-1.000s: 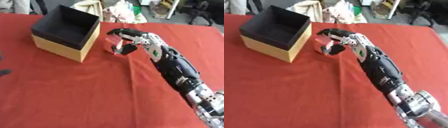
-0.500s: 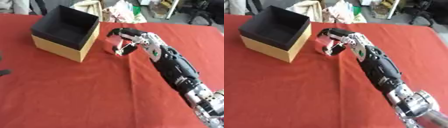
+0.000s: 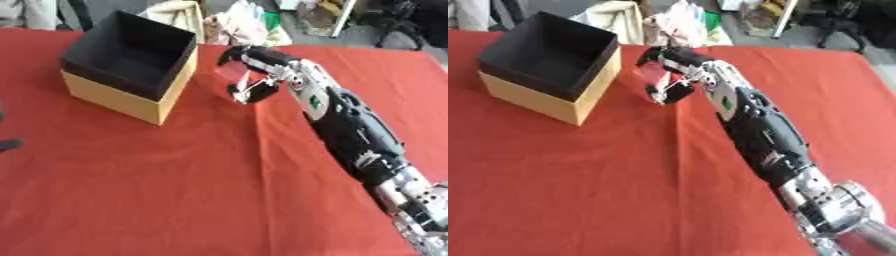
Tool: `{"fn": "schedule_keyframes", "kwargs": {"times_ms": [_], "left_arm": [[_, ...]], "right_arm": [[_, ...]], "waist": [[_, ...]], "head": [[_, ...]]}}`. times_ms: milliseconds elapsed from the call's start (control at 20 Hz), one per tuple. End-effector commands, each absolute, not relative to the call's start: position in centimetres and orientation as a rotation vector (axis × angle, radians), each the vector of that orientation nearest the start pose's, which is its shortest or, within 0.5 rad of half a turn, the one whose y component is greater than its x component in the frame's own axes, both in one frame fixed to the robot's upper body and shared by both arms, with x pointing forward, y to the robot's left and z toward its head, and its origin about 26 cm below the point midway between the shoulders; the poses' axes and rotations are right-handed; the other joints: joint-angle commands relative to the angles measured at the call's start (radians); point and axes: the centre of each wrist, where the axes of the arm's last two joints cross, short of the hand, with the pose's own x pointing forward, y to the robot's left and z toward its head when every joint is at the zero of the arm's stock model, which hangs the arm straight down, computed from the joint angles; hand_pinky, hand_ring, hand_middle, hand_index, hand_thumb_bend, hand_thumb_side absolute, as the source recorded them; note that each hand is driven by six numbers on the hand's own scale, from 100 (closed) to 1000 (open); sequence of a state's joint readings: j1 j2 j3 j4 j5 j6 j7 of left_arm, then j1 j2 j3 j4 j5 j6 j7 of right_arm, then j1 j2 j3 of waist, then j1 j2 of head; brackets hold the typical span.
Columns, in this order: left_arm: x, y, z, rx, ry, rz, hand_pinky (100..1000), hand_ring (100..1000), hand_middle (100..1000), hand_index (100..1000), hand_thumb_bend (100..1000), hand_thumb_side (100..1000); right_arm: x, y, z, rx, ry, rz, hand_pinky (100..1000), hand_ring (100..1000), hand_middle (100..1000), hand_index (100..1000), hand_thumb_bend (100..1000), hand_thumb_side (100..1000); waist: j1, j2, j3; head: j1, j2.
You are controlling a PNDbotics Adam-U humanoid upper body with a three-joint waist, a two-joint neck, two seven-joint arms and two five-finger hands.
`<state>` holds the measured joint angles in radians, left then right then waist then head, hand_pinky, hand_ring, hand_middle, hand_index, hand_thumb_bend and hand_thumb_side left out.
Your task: Pick up objects on the table and place them in the box.
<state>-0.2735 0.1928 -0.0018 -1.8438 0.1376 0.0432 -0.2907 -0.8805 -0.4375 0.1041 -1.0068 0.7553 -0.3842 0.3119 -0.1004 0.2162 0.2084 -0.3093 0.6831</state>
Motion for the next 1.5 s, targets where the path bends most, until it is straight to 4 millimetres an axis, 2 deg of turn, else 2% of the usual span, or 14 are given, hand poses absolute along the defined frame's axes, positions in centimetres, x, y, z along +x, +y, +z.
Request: {"fn": "schedule_keyframes", "kwargs": {"times_ms": [50,350,600,1050,1500], "left_arm": [[31.8,24.8,15.2,-0.249,-2.037,-0.452,804,1000,913,912,100,386],[31.8,24.3,14.9,-0.285,-2.017,-0.473,803,1000,912,911,100,386],[31.9,23.4,14.9,-0.34,-2.004,-0.515,803,1000,912,911,100,383],[32.1,21.9,15.2,-0.41,-1.983,-0.604,805,1000,915,912,100,409],[32.4,20.8,15.9,-0.453,-1.988,-0.647,805,1000,916,911,100,422]], "right_arm": [[46.5,-29.6,22.4,-0.797,-1.79,1.441,751,602,539,870,100,155],[46.0,-30.5,24.2,-0.815,-1.85,1.398,754,604,539,868,100,144],[45.8,-30.7,25.1,-0.82,-1.877,1.377,756,606,539,870,100,138],[46.1,-30.3,25.8,-0.811,-1.932,1.354,771,637,556,878,100,129],[46.7,-29.2,25.0,-0.751,-1.955,1.37,776,670,578,895,100,134]], "waist": [[0.006,-0.023,-0.001],[-0.001,-0.046,0.022],[-0.011,-0.056,0.066],[-0.041,-0.042,0.146],[-0.064,-0.027,0.218]], "head": [[-0.003,-0.006],[-0.008,-0.005],[-0.029,-0.01],[-0.143,-0.005],[-0.181,-0.011]]}}
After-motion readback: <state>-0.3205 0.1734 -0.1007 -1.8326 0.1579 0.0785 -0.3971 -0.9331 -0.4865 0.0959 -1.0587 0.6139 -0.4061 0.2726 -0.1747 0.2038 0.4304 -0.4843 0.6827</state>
